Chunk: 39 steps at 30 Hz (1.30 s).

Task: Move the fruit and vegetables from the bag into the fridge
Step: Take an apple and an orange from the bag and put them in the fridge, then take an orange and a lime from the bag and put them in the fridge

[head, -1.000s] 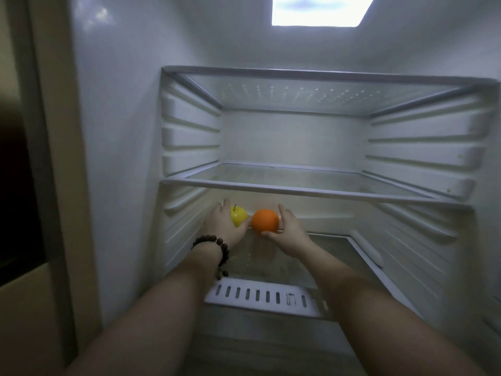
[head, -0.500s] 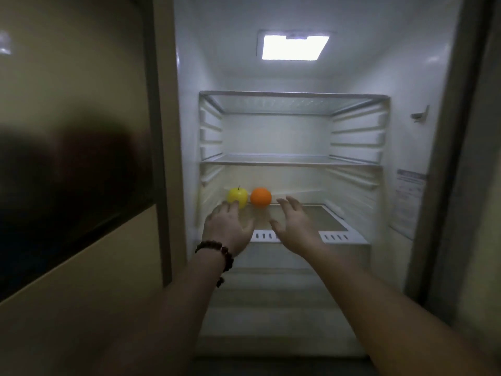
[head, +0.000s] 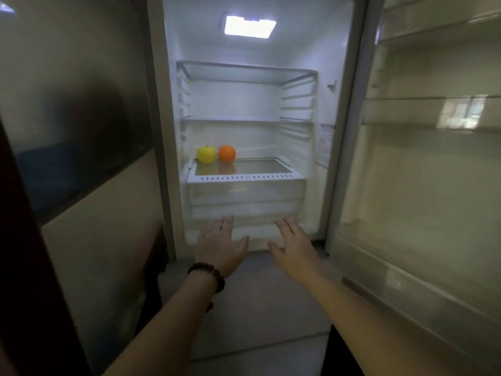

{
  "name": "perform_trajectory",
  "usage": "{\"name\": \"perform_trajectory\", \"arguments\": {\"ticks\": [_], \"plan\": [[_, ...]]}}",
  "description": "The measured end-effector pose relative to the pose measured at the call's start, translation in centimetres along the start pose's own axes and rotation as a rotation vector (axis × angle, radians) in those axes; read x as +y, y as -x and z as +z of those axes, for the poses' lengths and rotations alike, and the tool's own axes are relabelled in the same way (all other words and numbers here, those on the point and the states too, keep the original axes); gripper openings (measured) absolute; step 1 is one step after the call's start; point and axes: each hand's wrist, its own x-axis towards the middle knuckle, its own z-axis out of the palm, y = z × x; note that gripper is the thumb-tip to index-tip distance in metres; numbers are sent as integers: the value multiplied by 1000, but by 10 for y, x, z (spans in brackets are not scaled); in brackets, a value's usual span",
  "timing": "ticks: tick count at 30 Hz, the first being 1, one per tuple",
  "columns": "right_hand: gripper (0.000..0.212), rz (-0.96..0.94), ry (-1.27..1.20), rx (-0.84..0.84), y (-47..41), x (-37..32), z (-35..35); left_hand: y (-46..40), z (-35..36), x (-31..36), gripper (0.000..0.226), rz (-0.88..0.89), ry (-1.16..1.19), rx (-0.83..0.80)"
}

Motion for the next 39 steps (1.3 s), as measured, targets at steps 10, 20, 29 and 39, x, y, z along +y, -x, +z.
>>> {"name": "perform_trajectory", "arguments": {"ticks": [10,20,29,39], "plan": [[58,213,13,39,201,52,-48,153,64,89,70,206,5,-247],[53,681,178,182,494,110,-179,389,105,251,73,549,162,-532],[56,1262,355,383,814,73,-301,636,86,401,68,1007,360,-784],[56,1728,417,671,1039,-14,-372,854,45,515,68,1433,470,-966]]}}
